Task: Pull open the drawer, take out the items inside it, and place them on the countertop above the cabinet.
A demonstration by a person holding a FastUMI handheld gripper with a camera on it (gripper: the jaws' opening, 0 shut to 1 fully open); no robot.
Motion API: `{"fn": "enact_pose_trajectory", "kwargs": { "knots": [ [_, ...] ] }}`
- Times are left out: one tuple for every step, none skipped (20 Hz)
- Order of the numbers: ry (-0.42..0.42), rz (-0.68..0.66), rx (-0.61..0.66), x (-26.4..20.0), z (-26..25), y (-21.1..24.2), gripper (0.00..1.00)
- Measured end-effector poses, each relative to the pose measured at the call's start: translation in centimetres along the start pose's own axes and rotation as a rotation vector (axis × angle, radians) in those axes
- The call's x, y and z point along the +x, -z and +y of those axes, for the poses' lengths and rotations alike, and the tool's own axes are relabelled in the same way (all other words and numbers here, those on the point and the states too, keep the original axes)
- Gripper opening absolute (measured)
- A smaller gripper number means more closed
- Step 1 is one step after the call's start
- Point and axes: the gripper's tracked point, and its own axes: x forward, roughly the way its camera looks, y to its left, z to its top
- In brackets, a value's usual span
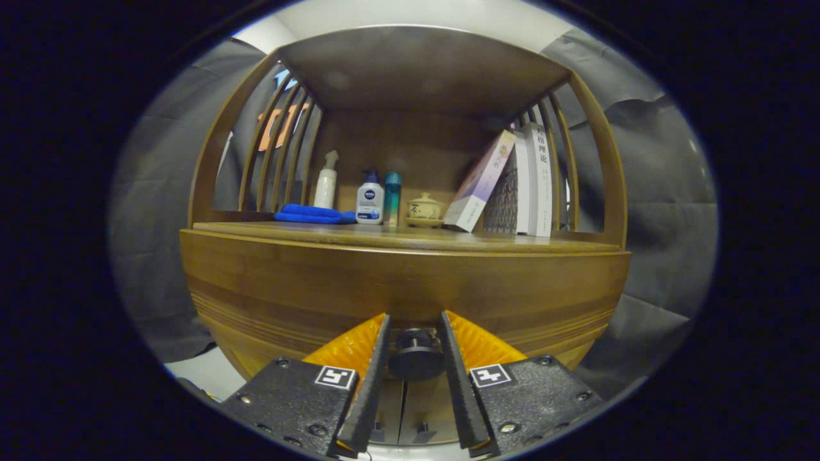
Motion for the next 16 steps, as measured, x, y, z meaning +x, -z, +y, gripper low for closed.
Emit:
{"fn": "enact_pose_trajectory", "kwargs": {
  "knots": [
    [0.001,-0.001,-0.003,-0.2,0.0,0.1,0.52],
    [0.000,-0.005,-0.006,-0.2,0.2,0.2,0.52],
    [0.002,-0.005,-0.017,-0.2,0.1,0.2,0.52],
    [0.001,-0.006,-0.026,-0.3,0.1,0.3,0.52],
    [-0.001,-0.005,-0.027,-0.3,0.1,0.4,0.52],
    [0.002,0.012,-0.020,-0.2,0.0,0.9,0.52],
    [0.007,0.053,-0.013,-0.1,-0.3,1.9,0.53],
    [-0.004,0.082,0.011,-0.2,-0.2,2.6,0.54],
    [-0.017,0.072,0.036,-0.2,0.1,2.6,0.57],
    [-0.023,0.056,0.043,0.1,0.1,2.3,0.57],
    [-0.030,0.049,0.041,0.2,0.1,1.9,0.57],
    [-0.039,0.052,0.039,0.3,0.2,1.9,0.57],
    [-0.039,0.056,0.035,0.0,0.2,2.2,0.56],
    [-0.040,0.060,0.032,0.0,0.3,2.0,0.54],
    [-0.038,0.061,0.037,0.2,0.1,2.1,0.53],
    [-0.036,0.061,0.040,0.0,0.2,1.9,0.50]
  ]
}}
